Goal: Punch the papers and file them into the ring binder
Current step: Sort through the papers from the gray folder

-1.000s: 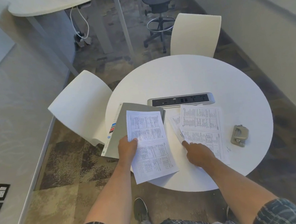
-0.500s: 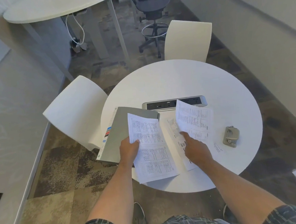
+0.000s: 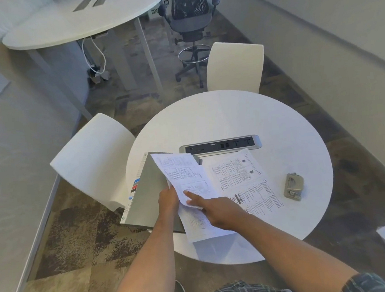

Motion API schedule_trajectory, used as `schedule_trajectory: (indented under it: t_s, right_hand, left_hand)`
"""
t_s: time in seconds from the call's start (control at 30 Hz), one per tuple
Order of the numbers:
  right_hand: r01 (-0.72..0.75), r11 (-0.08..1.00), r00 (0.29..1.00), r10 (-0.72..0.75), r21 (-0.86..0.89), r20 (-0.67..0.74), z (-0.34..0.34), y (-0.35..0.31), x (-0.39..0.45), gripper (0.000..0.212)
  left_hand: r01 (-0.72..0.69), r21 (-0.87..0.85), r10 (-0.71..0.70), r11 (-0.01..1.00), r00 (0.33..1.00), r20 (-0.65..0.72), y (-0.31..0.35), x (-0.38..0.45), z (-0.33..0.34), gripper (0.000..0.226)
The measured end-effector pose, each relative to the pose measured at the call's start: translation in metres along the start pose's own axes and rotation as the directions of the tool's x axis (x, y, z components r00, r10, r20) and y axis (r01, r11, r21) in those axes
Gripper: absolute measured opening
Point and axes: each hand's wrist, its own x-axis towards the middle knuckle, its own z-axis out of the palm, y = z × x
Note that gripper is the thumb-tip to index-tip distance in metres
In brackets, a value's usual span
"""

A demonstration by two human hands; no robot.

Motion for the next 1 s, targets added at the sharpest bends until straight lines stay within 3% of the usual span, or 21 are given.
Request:
schedule_trajectory:
  t_s: [0.27,0.4,0.47,0.57,0.67,0.8,0.9,1.0]
  right_hand:
    - [0.006,0.998,0.998,-0.002,-0.058,0.06,-0.004,0.006,0.004,0.071]
    - [0.071,0.995,0.991,-0.062,-0.075,0.121,-0.007,0.008,0.006,0.066]
    - [0.061,0.998,0.985,-0.056,-0.022,0.163,-0.011,0.011,0.006,0.061]
    - [-0.057,0.998,0.983,0.052,0.02,0.179,-0.012,0.026,0.001,0.066]
    - [-0.261,0.965,0.958,0.259,-0.002,0.121,-0.011,0.05,-0.006,0.068]
    - [-0.508,0.848,0.844,0.525,-0.152,0.109,-0.009,0.085,-0.02,0.078]
    - [-0.563,0.781,0.768,0.615,-0.271,0.175,0.001,0.102,-0.035,0.099]
    - [-0.545,0.759,0.743,0.634,-0.356,0.215,0.01,0.105,-0.041,0.117]
  left_hand:
    - [-0.032,-0.135,0.031,0.99,0.999,-0.008,-0.002,0.01,0.005,0.06]
    - [-0.145,-0.047,0.146,0.988,0.989,0.019,-0.004,0.009,0.005,0.031]
    - [-0.167,0.02,0.167,0.986,0.986,0.004,-0.007,0.011,0.004,0.028]
    - [-0.154,0.095,0.157,0.983,0.987,-0.023,-0.006,0.015,0.003,0.028]
    - [-0.153,0.12,0.158,0.981,0.987,-0.036,-0.009,0.019,-0.002,0.03]
    - [-0.168,0.127,0.173,0.978,0.984,-0.03,-0.013,0.02,-0.008,0.032]
    - [-0.171,0.135,0.178,0.976,0.983,-0.04,-0.016,0.022,-0.01,0.032]
    - [-0.154,0.137,0.161,0.978,0.986,-0.04,-0.019,0.023,-0.012,0.03]
